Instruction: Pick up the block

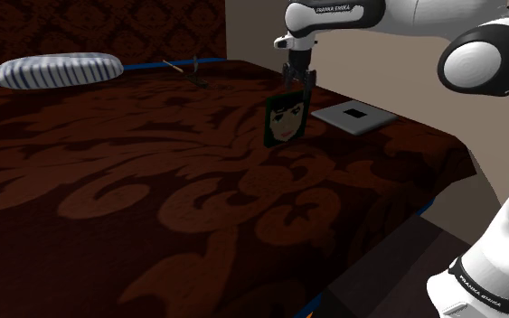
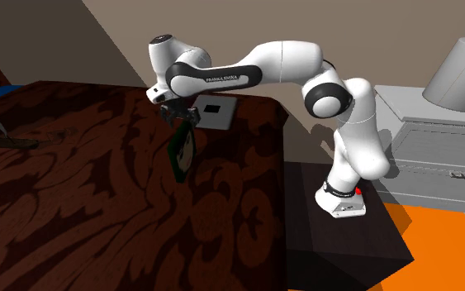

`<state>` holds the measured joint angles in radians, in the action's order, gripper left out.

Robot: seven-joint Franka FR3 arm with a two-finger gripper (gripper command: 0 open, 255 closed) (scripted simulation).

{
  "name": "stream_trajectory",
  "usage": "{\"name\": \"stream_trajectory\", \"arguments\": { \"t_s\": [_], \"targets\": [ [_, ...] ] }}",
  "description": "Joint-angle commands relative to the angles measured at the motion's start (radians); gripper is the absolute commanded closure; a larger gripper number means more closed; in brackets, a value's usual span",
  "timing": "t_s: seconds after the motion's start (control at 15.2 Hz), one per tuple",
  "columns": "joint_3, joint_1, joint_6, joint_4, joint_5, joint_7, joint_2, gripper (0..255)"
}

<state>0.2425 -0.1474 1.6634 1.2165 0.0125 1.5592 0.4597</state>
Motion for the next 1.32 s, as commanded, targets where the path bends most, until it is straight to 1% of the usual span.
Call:
{"name": "stream_trajectory", "arguments": {
  "t_s": [0.0,0.2,0.26,0.86,1.25],
  "targets": [
    [-0.001,-0.002,0.031,0.033,-0.001,-0.001,-0.004,0],
    [-0.001,-0.004,0.053,0.059,-0.002,-0.002,-0.006,0],
    [-0.001,-0.003,0.055,0.060,-0.002,-0.001,-0.006,255],
    [-0.001,-0.004,0.053,0.059,-0.002,-0.002,-0.006,255],
    [0.000,0.003,-0.036,-0.046,0.002,0.004,0.009,255]
  ]
}}
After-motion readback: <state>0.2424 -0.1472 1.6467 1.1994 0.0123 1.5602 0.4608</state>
